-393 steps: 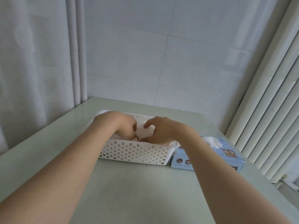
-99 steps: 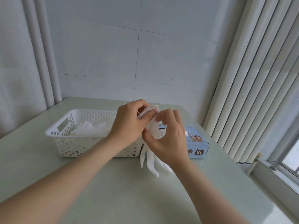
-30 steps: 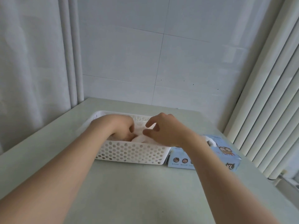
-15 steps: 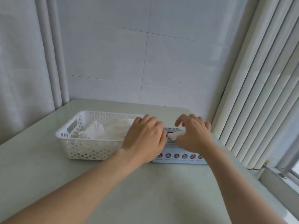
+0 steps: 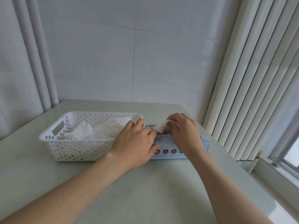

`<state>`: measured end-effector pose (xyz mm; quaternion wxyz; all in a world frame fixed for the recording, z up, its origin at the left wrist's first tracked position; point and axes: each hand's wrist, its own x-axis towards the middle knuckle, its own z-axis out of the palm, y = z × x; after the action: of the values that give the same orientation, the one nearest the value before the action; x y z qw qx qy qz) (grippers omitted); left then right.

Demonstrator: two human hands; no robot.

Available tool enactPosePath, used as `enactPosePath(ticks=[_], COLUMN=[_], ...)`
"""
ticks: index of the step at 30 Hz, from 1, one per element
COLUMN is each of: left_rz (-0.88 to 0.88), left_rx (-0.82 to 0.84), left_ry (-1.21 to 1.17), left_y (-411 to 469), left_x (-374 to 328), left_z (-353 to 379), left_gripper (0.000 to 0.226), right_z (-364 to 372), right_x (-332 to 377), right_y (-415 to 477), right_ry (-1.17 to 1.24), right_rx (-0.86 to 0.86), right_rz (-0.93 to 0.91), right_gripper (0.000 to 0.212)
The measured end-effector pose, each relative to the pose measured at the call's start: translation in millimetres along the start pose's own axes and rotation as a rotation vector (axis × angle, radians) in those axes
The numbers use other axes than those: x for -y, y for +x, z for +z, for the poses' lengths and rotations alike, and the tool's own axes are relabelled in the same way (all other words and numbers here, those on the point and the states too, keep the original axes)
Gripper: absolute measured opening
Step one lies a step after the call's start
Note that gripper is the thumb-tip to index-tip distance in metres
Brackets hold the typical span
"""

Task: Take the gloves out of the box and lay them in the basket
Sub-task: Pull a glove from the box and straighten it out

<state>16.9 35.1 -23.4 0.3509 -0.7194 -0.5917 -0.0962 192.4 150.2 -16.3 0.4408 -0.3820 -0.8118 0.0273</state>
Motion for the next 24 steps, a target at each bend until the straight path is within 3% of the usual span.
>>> enactPosePath(ticks=[6, 9, 12, 18, 24], left_rz=[-0.023, -0.036, -0.031, -0.046, -0.063], left_rx=[0.027, 0.033, 0.024, 0.022, -0.016], left_ry=[-0.032, -0.046, -0.043, -0.076, -0.160], left_y=[-1.6, -2.0, -2.4, -1.8, -1.6], left_x=[-0.7, -1.8, -2.1, -3.0, -3.7], left_z=[-0.3, -0.6, -0.7, -6.2, -11.0], left_gripper=[0.054, 0.054, 0.052, 0.044, 0.052], right_z=[-1.8, -3.0, -1.6, -0.9, -4.9], right_x=[3.7, 2.3, 3.6, 16.2, 22.6], right_y=[-1.2, -0.6, -1.6, -4.2, -5.2], right_ry=[0.048, 0.087, 0.028, 0.005, 0.096], right_rx=[-0.146, -0.090, -0.012, -0.321, -0.494], right_rz=[-0.079, 0.027, 0.059, -0.013, -0.028], right_gripper=[0.013, 0.006, 0.019, 0.025, 0.022])
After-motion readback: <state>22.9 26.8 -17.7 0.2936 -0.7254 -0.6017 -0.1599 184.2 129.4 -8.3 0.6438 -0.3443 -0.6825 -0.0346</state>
